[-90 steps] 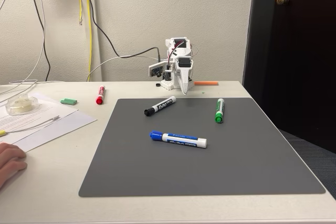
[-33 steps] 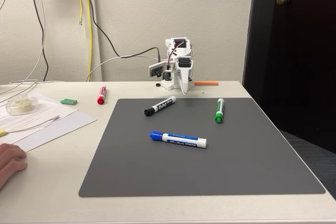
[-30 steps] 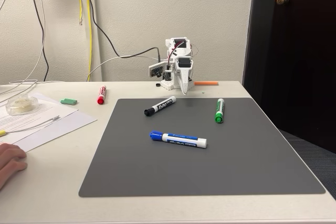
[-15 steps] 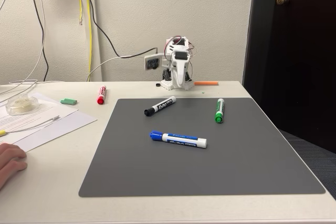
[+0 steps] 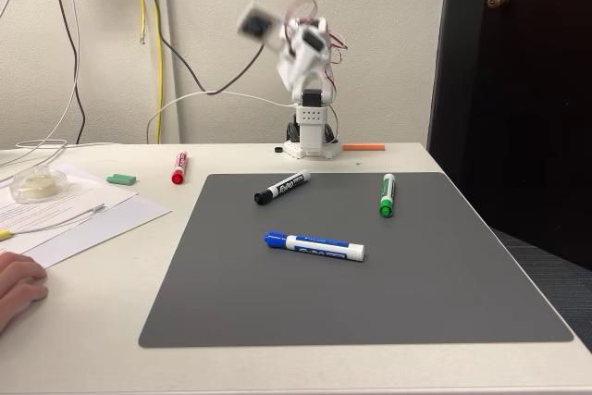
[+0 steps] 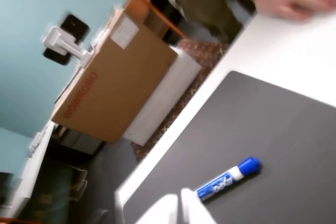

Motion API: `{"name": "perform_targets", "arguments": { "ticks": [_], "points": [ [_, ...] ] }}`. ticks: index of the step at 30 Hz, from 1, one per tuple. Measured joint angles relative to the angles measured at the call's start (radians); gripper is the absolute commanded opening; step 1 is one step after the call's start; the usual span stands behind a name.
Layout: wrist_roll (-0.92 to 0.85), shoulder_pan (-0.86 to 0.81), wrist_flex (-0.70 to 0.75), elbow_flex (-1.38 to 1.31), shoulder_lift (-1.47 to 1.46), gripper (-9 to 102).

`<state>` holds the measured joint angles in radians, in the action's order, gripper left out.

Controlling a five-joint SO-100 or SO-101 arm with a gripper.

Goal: Pick up the red marker.

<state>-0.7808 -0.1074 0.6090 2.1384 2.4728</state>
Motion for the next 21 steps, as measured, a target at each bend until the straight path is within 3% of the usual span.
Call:
{"name": "perform_targets", "arguments": {
  "ticks": [3, 14, 21],
  "points": [
    [-0.158, -0.089, 0.035, -0.164, -0.135, 1],
    [-0.634, -0.267, -0.025, -0.275, -0.344, 0],
    [-0.867, -0.383, 0.149, -0.492, -0.499, 0]
  ]
}}
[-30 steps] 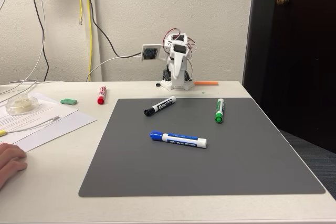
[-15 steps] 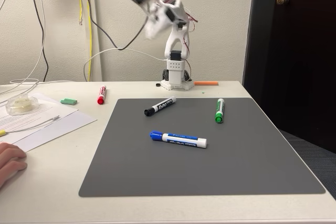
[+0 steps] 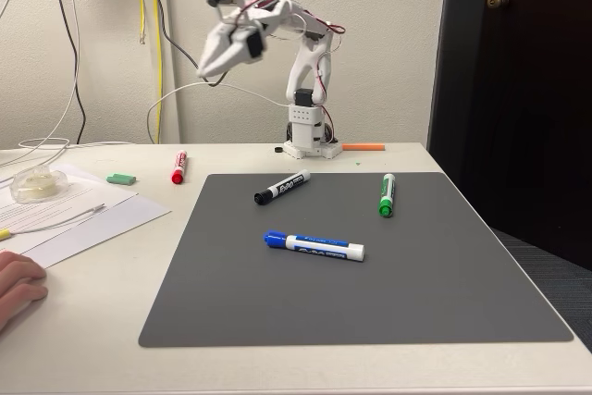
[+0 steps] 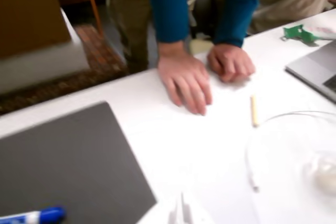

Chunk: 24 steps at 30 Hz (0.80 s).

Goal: Pick up the red marker.

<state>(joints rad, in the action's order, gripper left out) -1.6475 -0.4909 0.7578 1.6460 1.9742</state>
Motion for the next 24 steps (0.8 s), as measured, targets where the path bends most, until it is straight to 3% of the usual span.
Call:
{"name": "perform_targets", "arguments": {
  "ticks": [5, 17, 24],
  "points": [
    [-0.152, -0.058, 0.170, -0.215, -0.173, 0],
    [-0.425, -0.176, 0.405, -0.621, -0.531, 0],
    [-0.476, -0.247, 0.422, -0.687, -0.612, 3]
  ]
}}
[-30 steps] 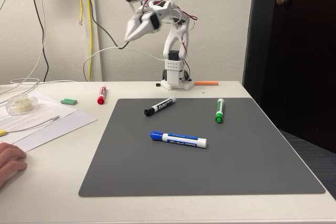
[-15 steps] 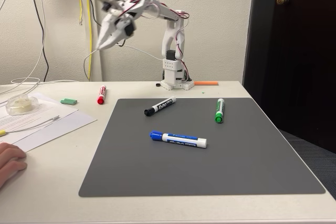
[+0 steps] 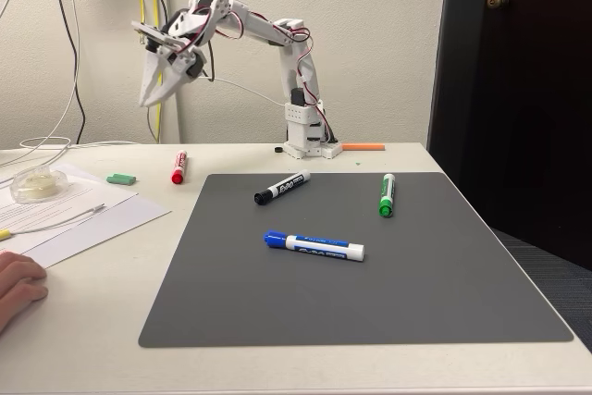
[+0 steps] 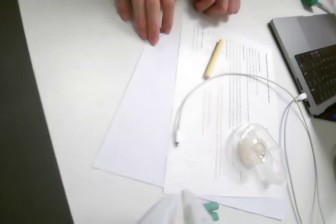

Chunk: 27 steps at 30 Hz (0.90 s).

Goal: Pick up the red marker.

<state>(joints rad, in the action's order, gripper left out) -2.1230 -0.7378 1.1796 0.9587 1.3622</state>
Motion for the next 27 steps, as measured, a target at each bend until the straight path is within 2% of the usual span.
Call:
{"name": "perform_targets", "arguments": {
  "ticks": [2, 6, 9, 11, 20, 23, 27],
  "points": [
    [0.008, -0.040, 0.008, -0.035, -0.029, 3],
    [-0.006, -0.106, 0.123, -0.201, -0.133, 4],
    [-0.087, -0.150, 0.287, -0.423, -0.272, 7],
    [-0.123, -0.186, 0.337, -0.476, -0.308, 8],
    [-0.287, -0.276, 0.485, -0.509, -0.379, 11],
    [-0.390, -0.290, 0.554, -0.505, -0.394, 13],
    [-0.476, -0.324, 0.558, -0.454, -0.393, 14]
  ]
}}
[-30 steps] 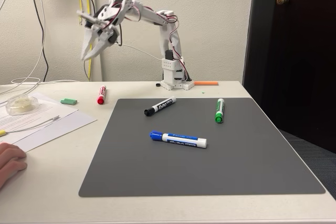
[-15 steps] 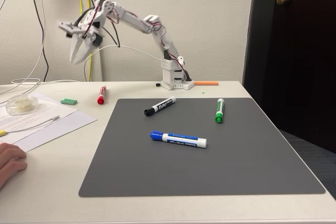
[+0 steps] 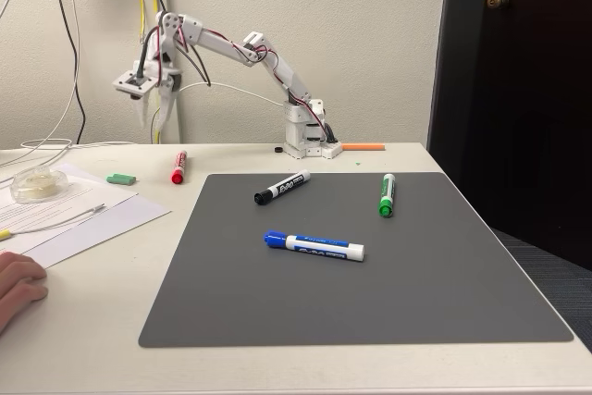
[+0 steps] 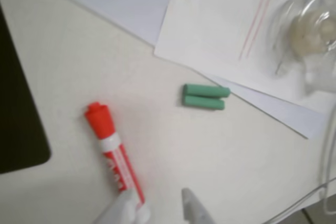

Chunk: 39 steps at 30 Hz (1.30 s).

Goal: Pick up the red marker.

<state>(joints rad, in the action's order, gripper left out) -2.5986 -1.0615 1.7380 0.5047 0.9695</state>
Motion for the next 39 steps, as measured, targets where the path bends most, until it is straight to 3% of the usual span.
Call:
{"name": "perform_targets", "arguments": {
  "ticks": [12, 22, 27, 39],
  "points": [
    [-0.160, -0.011, 0.012, 0.212, 0.049, 13],
    [-0.233, 0.014, 0.006, 0.327, 0.087, 29],
    [-0.236, 0.018, -0.081, 0.339, 0.087, 38],
    [-0.242, 0.017, -0.242, 0.339, -0.005, 42]
  ]
}}
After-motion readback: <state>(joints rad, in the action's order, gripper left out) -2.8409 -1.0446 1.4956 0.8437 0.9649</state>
